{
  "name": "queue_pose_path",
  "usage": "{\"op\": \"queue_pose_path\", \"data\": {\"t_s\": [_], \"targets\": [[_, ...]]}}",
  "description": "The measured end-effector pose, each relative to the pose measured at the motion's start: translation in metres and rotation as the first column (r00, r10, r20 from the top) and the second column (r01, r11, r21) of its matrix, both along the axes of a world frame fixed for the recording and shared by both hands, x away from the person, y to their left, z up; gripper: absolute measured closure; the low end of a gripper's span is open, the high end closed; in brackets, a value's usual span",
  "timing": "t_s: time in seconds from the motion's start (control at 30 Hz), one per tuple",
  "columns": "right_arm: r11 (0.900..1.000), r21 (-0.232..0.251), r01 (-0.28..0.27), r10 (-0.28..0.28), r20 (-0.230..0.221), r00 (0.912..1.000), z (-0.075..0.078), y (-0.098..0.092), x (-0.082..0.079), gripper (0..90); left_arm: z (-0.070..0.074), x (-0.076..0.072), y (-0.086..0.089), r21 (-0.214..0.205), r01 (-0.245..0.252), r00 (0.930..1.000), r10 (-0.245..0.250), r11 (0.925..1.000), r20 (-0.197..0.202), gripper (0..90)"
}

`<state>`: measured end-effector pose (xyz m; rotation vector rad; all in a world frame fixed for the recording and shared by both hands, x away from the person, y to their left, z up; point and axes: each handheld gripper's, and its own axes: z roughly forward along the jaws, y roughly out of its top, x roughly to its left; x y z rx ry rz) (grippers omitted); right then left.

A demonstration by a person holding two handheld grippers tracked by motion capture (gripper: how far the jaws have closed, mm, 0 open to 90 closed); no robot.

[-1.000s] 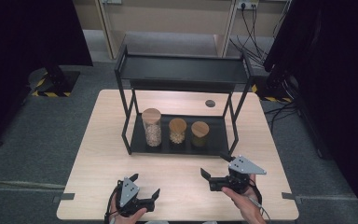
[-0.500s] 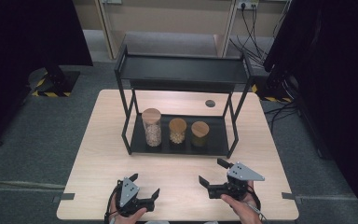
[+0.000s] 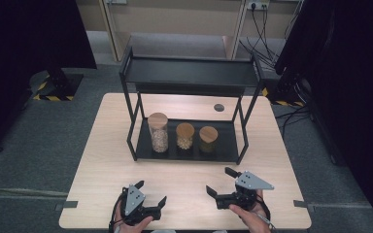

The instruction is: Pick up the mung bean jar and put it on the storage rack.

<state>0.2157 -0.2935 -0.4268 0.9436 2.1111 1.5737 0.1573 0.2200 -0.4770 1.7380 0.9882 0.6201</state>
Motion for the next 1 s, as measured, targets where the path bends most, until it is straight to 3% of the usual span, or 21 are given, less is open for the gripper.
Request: {"op": "queue_pose_path", "data": {"t_s": [1.0], "targets": [[1.0000,-0.005,0.003,-0.003,-0.011,0.9999,-0.0019,0.0004,0.0011,3.1,0.0004,0.0002,0.0002,0.002,-0.001,1.0000,0.001,1.0000,0.001,3.4]]}}
